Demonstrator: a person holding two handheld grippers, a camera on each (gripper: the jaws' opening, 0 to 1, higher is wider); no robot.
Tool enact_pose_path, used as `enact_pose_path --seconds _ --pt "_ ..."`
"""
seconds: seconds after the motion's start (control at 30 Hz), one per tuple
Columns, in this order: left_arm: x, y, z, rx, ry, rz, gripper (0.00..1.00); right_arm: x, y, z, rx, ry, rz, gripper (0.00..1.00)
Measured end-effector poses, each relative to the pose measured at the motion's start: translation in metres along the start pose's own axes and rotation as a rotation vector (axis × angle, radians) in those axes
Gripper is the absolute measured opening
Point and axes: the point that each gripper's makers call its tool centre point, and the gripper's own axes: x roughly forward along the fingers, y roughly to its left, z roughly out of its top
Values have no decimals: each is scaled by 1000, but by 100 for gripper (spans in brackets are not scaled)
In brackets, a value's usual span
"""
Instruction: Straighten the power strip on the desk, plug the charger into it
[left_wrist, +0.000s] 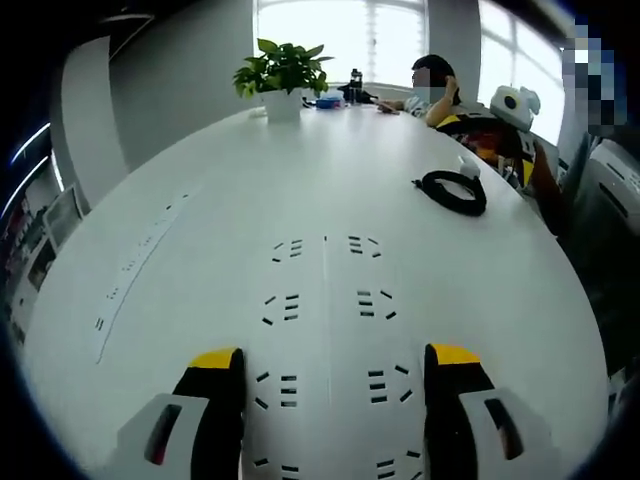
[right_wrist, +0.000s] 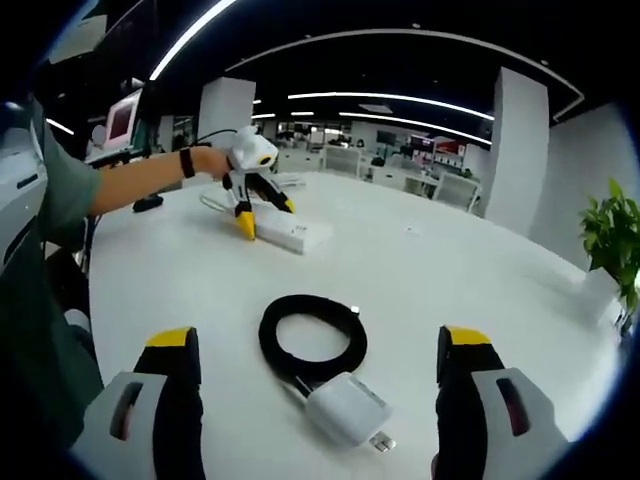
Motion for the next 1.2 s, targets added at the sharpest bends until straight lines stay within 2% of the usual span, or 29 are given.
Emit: enact_pose_path --seconds 0.53,0.73,0.93,1.2 --pt "8 -3 14 21 7 -16 74 -4 2 -4 -13 17 13 100" --pt "9 1 16 27 7 -23 74 -8 -1 -4 -10 16 2 100" --pt "10 -5 16 36 1 -28 74 -9 -3 -6 -8 14 -5 100" --pt "10 -3 18 41 -1 -35 74 -10 -5 -8 -2 14 -8 100"
